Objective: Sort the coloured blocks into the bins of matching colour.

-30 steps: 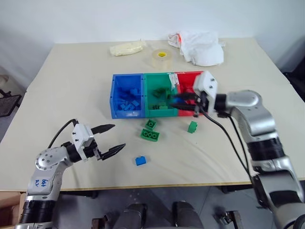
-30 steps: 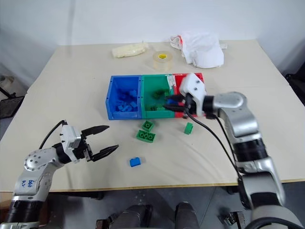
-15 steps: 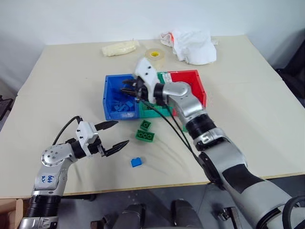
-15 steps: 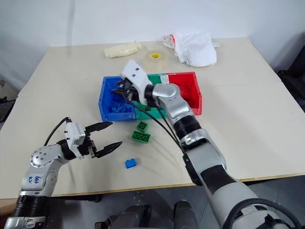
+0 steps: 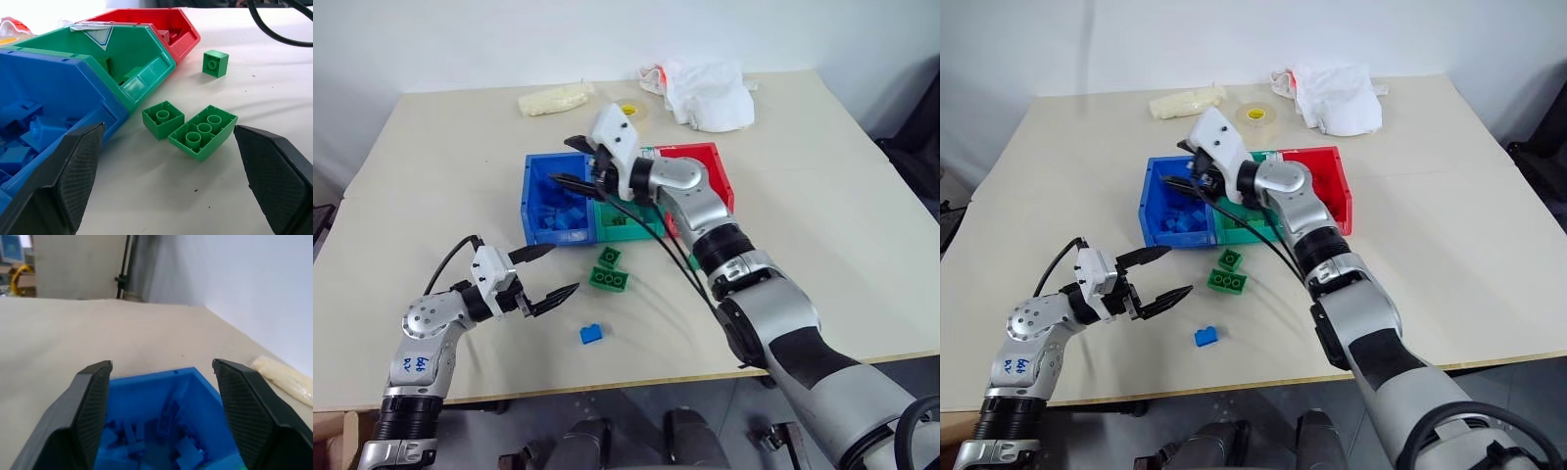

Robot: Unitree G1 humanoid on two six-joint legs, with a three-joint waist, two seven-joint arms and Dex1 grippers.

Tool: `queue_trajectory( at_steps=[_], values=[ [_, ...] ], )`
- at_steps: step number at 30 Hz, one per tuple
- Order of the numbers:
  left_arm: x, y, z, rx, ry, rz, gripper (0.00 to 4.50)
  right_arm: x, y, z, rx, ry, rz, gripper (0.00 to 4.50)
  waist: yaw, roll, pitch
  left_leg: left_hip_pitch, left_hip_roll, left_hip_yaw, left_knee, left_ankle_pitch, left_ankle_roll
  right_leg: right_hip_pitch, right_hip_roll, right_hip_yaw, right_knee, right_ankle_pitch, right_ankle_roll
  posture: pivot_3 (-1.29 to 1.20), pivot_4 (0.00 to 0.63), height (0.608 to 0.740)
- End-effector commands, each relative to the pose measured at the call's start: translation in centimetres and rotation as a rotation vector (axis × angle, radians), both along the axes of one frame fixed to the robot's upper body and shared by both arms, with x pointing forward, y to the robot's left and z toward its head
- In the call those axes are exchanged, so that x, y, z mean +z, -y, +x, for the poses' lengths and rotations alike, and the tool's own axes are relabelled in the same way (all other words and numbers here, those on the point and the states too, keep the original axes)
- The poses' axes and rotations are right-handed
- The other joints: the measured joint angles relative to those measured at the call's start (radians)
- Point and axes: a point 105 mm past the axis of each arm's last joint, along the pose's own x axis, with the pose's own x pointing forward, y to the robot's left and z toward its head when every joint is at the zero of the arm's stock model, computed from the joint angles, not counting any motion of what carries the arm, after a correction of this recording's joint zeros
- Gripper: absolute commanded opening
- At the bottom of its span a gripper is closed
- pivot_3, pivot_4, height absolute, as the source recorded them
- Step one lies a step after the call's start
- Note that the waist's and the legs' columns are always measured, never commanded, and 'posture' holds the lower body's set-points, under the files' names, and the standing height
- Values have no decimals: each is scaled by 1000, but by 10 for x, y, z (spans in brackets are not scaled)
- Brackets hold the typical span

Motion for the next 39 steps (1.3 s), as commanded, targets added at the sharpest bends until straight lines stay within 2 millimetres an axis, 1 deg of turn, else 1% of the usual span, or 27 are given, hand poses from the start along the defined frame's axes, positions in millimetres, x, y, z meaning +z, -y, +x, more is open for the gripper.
queue_trajectory(
  at_steps=[1, 2, 4, 8, 9, 11, 12, 13, 14, 15, 17, 20, 22, 26, 29, 35, 39],
  values=[
    [6, -1, 2, -13, 32, 13, 4500, 7, 31, -18, 74, 53, -19, 3428, 6, 0, 0, -1, 0, -1, 1, 0, 0, 0, 0, 0, -1, 0, 0, 0, 150, 740],
    [6, -1, 2, -15, 31, 14, 4500, 1, 42, -23, 76, 50, -46, 3428, 10, 0, 0, -1, 0, -2, 1, 0, 0, 0, 0, 0, -1, 0, 0, 0, 150, 740],
    [5, -1, 2, -24, 28, 21, 4500, -12, 70, -30, 49, 18, -106, 3428, 11, 0, 0, -2, -1, -2, 2, 0, 0, -1, -1, 0, -1, 0, 0, 0, 150, 740],
    [4, -5, 2, -35, 19, 30, 4500, -32, 128, -54, -36, -75, -206, 3428, 21, 0, 0, -5, -1, -1, 2, 0, 0, -2, -1, 0, -3, 0, 0, 0, 150, 740],
    [4, -6, 2, -36, 17, 32, 4500, -35, 139, -59, -59, -95, -226, 3428, 22, 0, 0, -6, -1, 0, 2, 0, 0, -2, -2, 0, -4, 0, 0, 0, 150, 740],
    [3, -8, 2, -35, 14, 36, 4500, -39, 154, -67, -95, -128, -255, 3428, 22, 0, 0, -7, 2, 2, 2, 0, 0, -3, -2, 0, -6, 0, 0, 0, 150, 740],
    [3, -9, 2, -35, 11, 40, 4500, -43, 164, -71, -124, -152, -275, 3428, 23, 0, 0, -7, 3, 4, 2, 0, 0, -3, -2, 1, -8, 0, 0, 0, 150, 740],
    [2, -11, 2, -35, 10, 43, 4500, -48, 181, -75, -176, -188, -303, 3428, 28, 0, 0, -7, 4, 5, 2, 0, -1, -3, -1, 1, -8, 0, 0, 0, 150, 740],
    [2, -12, 3, -34, 8, 45, 4500, -54, 202, -80, -246, -221, -334, 3428, 30, 0, 0, -6, 5, 6, 3, -1, -1, -3, -1, 0, -9, -1, -1, 0, 150, 740],
    [2, -13, 3, -34, 7, 47, 4500, -57, 216, -84, -290, -241, -354, 3428, 35, 0, 0, -6, 5, 6, 4, -1, -1, -3, -1, 0, -10, -1, -1, 0, 150, 740],
    [2, -14, 3, -34, 6, 48, 4500, -64, 232, -91, -343, -284, -385, 3428, 49, -1, 0, -6, 5, 6, 4, -1, -1, -2, -1, 0, -13, -1, -2, 0, 150, 740],
    [2, -12, 3, -44, 3, 51, 4500, -78, 260, -103, -446, -362, -419, 3988, 59, -1, 0, -6, 5, 11, 4, -1, -1, -2, -1, 3, -15, -1, -2, 0, 150, 740],
    [2, -11, 3, -48, 2, 52, 4500, -79, 265, -106, -473, -360, -414, 4482, 60, -1, 0, -6, 6, 11, 5, -1, -1, -2, -1, 2, -15, -1, -2, 0, 150, 740],
    [3, -10, 3, -58, 1, 55, 4500, -84, 258, -102, -481, -343, -397, 4482, 56, -1, 0, -6, 7, 14, 4, -1, -1, -2, -1, 3, -14, 0, -2, 0, 150, 740],
    [6, -10, 4, -59, 7, 57, 4500, -89, 246, -99, -454, -350, -374, 4482, 58, -1, 0, -6, 7, 13, 4, -1, -1, -2, -1, 3, -14, 0, -2, 0, 150, 740],
    [8, -9, 2, -55, 13, 59, 4500, -94, 222, -82, -406, -349, -335, 4482, 58, -1, 1, -6, 7, 13, 5, -1, -1, -2, -1, 3, -14, 0, -2, 0, 150, 740],
    [8, -8, 0, -51, 13, 56, 4500, -104, 210, -68, -382, -355, -316, 4482, 57, -1, 1, -6, 7, 13, 5, -1, -1, -2, -1, 3, -15, 0, -2, 0, 150, 740]
  ],
)
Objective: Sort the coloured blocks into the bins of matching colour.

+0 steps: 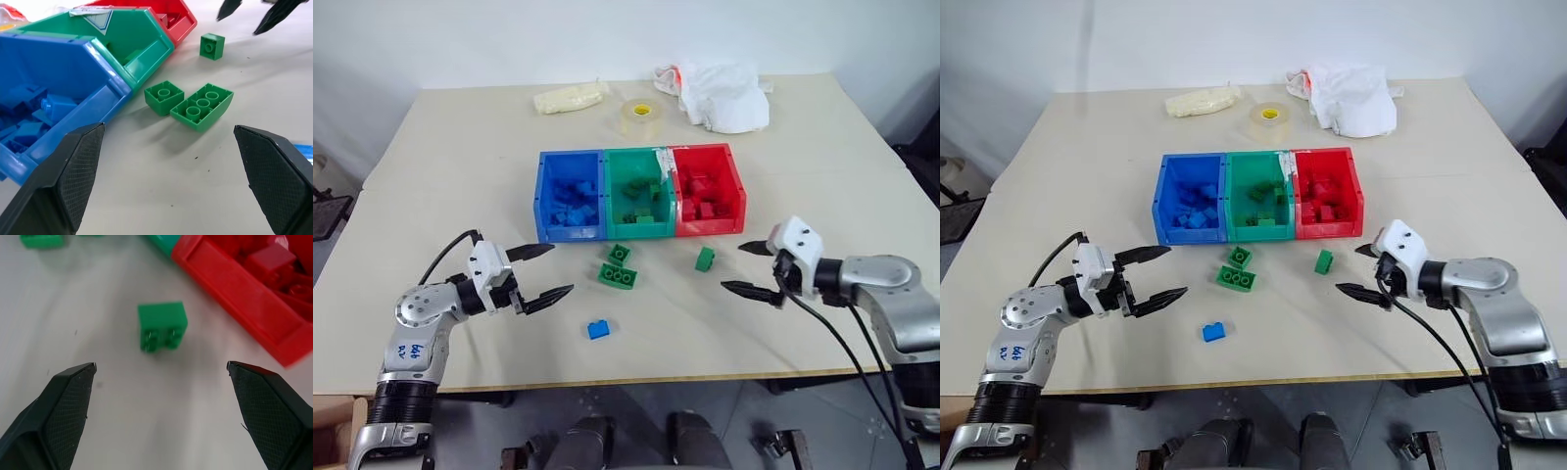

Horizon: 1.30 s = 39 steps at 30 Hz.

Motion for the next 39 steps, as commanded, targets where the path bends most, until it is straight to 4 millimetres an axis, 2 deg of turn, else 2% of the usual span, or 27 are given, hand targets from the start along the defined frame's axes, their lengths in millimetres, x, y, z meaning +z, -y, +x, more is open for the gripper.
queue_trajectory(
  at_steps=[1, 5, 12, 21, 23, 29, 34, 37, 39],
  values=[
    [8, 1, -3, 4, 35, 0, 4500, -2, -7, 11, 10, 26, 9, 4482, 0, 0, 0, 0, 0, 0, 0, 0, 0, 0, 0, 0, 0, 0, 0, 0, 150, 740],
    [9, 2, -4, 6, 37, -2, 4500, -10, -14, 24, 18, 24, 16, 4482, -1, 0, 0, 0, 0, 0, 0, 0, 0, 0, 0, 0, 0, 0, 0, 0, 150, 740],
    [9, 2, -6, 11, 38, -6, 4500, -11, -27, 38, 37, 34, 67, 4482, -3, 0, 0, 0, 0, 0, 0, 0, 0, -1, 1, 0, 1, 0, 0, 0, 150, 740],
    [7, 2, -13, -5, 27, -17, 4500, -2, -32, 28, 68, 72, 78, 1511, -2, 0, 0, 0, 0, -1, 0, 0, 0, -1, 0, -1, 1, 0, 0, 0, 150, 740],
    [6, 3, -14, -13, 24, -15, 4500, 5, -35, 26, 77, 93, 82, 1488, -3, 0, 0, 0, 0, -1, 0, 0, 0, -1, 1, 0, 1, 0, 0, 0, 150, 740],
    [1, 4, -21, -64, 24, 13, 4500, 53, -64, 33, 126, 219, 147, 1488, -7, 0, 0, 0, 1, 0, 0, 0, 0, -1, 1, 0, 1, 0, 0, 0, 150, 740],
    [-1, 8, -23, -105, 34, 23, 4500, 82, -98, 54, 161, 298, 187, 1488, -10, 0, 0, 0, 1, 0, -1, 0, -1, -1, 1, -1, 1, 0, -1, 0, 150, 740],
    [0, 10, -23, -112, 51, -6, 4500, 90, -115, 70, 158, 321, 199, 1488, -18, 0, 0, 0, 1, 0, -1, 0, -1, -1, 1, -1, 1, 0, -1, 0, 150, 740],
    [0, 13, -24, -133, 50, -11, 4500, 93, -127, 84, 144, 336, 197, 2251, -24, 0, 0, 1, 0, -1, -1, 0, -1, -1, 1, -2, 2, 0, -1, 0, 150, 740]
  ],
)
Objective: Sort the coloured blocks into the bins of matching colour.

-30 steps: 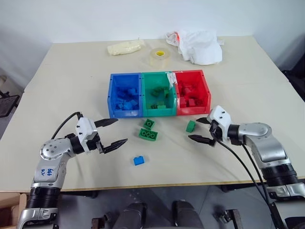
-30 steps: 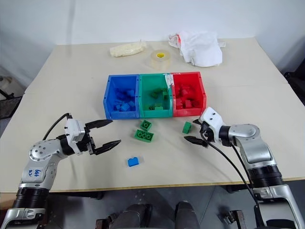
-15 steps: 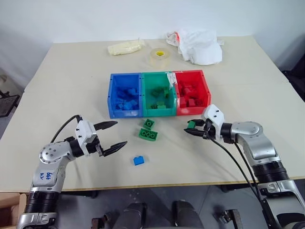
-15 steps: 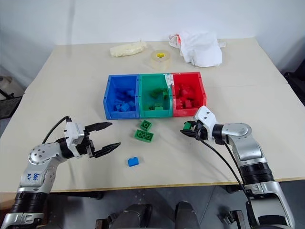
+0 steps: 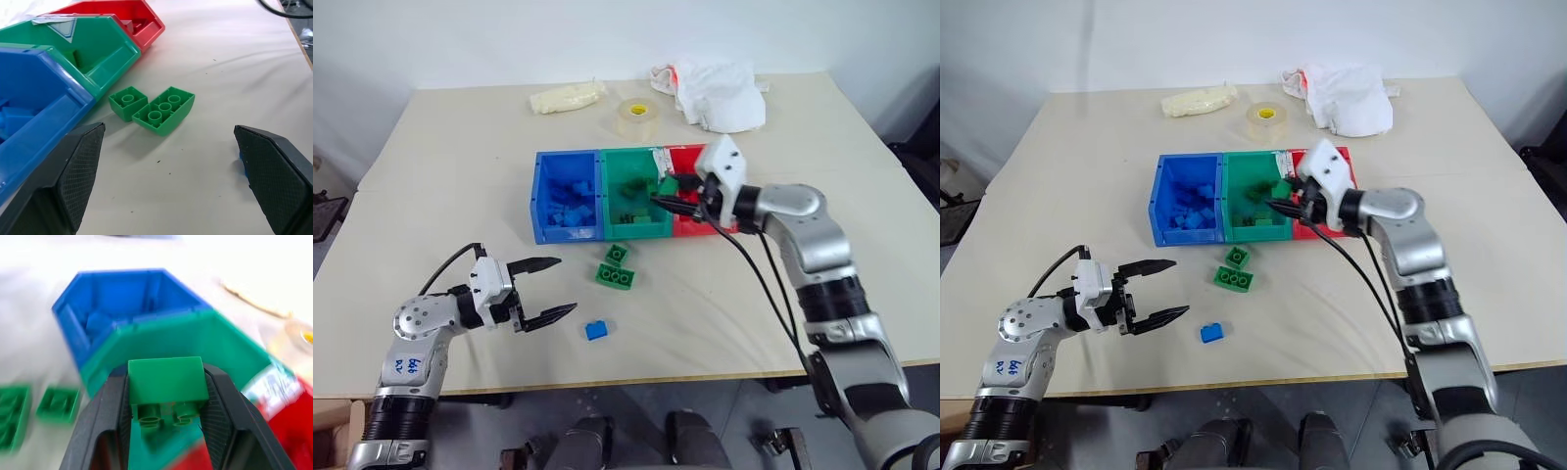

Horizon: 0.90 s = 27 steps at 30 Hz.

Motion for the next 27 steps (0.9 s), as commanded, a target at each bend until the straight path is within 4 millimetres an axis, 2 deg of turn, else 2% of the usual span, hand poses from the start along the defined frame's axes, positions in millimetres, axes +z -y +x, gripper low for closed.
queue_trajectory(
  at_steps=[1, 4, 7, 12, 17, 23, 27],
  values=[
    [6, 5, -2, -39, 34, -31, 4500, 9, -15, 22, -42, 60, -5, 2481, -7, 0, 0, 0, 0, 0, 0, 0, 0, 0, 0, 0, 4, 0, 0, 0, 150, 740],
    [5, 8, -3, -54, 34, -30, 4500, 7, -27, 33, -55, 77, -19, 3522, -14, 0, 0, 0, 0, 0, -1, 0, 0, -1, 0, -1, 6, 0, 0, 0, 150, 740],
    [5, 8, -4, -57, 33, -31, 4500, 11, -32, 35, -43, 102, -16, 4468, -17, 0, 0, 0, 0, 0, -1, 0, 0, -2, 0, -1, 7, 0, 0, 0, 150, 740],
    [4, 6, -5, -55, 31, -31, 4500, 23, -25, 23, 24, 159, -4, 4468, -23, 0, 0, 0, 0, -1, -1, 0, 0, -2, 1, -1, 8, 0, 0, 0, 150, 740],
    [2, 3, -4, -57, 19, -29, 4500, 10, 1, -17, 144, 143, -48, 4468, -12, 0, 0, 0, 0, -3, -1, -1, -1, -2, 0, -2, 8, 0, 0, 0, 150, 740],
    [-2, -2, -1, -55, 1, -11, 4500, -26, 55, -75, 221, 55, -167, 4468, -2, 0, 0, 0, 0, -2, 0, -1, 0, -1, 0, -1, 6, 0, 0, 0, 150, 740],
    [-4, -6, -1, -48, -6, -3, 4500, -54, 96, -100, 189, -34, -308, 4468, -1, 0, 0, 0, 0, 0, 0, -1, 0, 0, 0, -1, 1, 0, 0, 0, 150, 740]
  ],
)
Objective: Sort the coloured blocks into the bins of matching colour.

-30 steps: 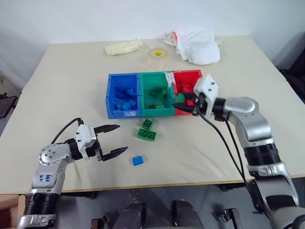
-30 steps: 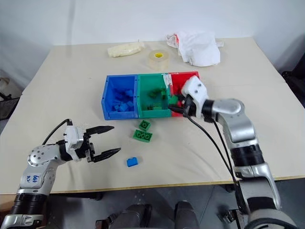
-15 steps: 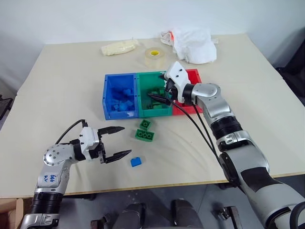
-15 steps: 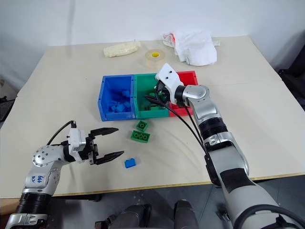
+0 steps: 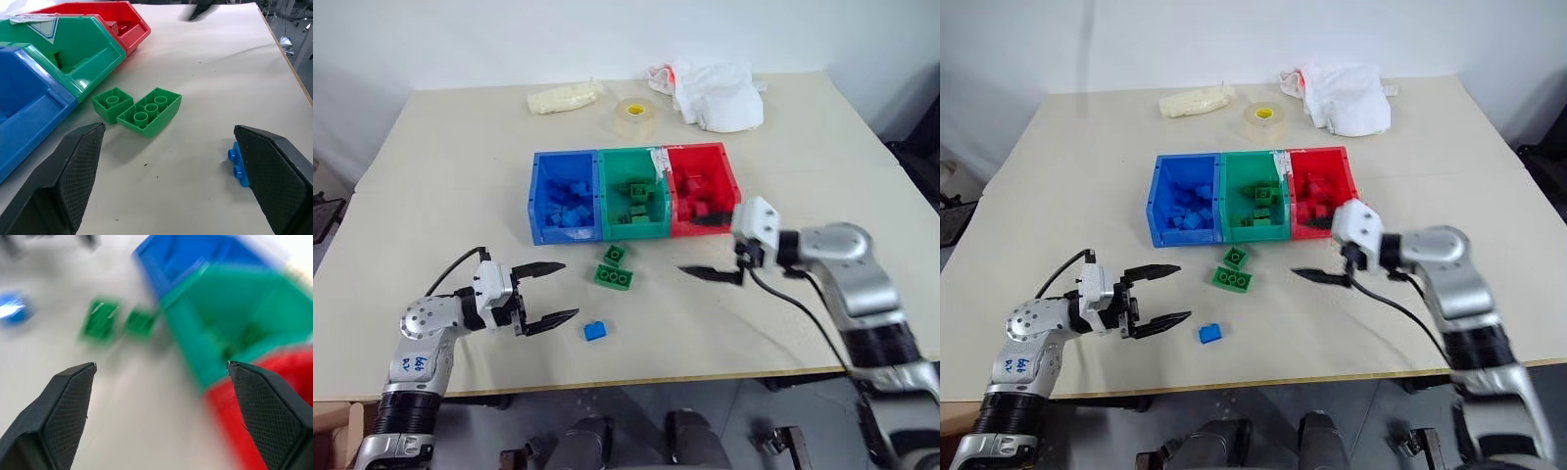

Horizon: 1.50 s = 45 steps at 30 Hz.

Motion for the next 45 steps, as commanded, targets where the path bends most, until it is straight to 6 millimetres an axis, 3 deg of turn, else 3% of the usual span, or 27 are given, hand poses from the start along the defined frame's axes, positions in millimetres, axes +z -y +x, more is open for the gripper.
queue_trajectory(
  at_steps=[1, 5, 9, 21, 31, 38, 45],
  values=[
    [4, -7, -2, 8, 25, 10, 4500, -1, 24, -20, 1, 15, -82, 4468, -2, 0, 0, 0, 0, 0, 0, 0, 0, 0, 0, 0, -1, 0, 0, 0, 150, 740],
    [4, -11, -4, 19, 22, 15, 4500, -10, 51, -32, -52, -51, -141, 4468, -5, 0, 0, 1, 1, 3, -1, 0, 0, 1, 0, 1, -1, 0, 0, 0, 150, 740],
    [3, -13, -8, 24, 17, 15, 4500, -10, 59, -33, -74, -65, -164, 4468, -3, 0, 0, 3, 1, 4, -1, 0, 0, 2, 0, 2, -1, 0, 0, 0, 150, 740],
    [5, -5, -29, 31, 17, 6, 4500, -15, 7, -33, 45, -103, -105, 4468, 5, -1, 0, 3, 1, 3, -1, 0, 0, 3, 0, 2, -4, 0, 0, 0, 150, 740],
    [-4, 20, -64, -11, -82, 123, 4500, -12, 8, -27, 82, -99, -117, 4468, 25, -1, 1, 4, 1, 3, -1, -1, 1, 6, 0, 2, -7, 0, 0, 0, 150, 740],
    [-3, 30, -61, 28, -85, 143, 4500, -12, 9, -21, 82, -87, -117, 4468, 27, -1, 1, 5, 1, 3, -1, -1, 1, 7, 0, 2, -7, 0, 0, 0, 150, 740],
    [-24, 45, -45, 77, -111, 199, 4500, -8, 13, -15, 55, -51, -109, 4468, 30, -1, 1, 5, 1, 3, -2, -1, 1, 7, 0, 1, -8, 0, 0, 0, 150, 740]
  ],
)
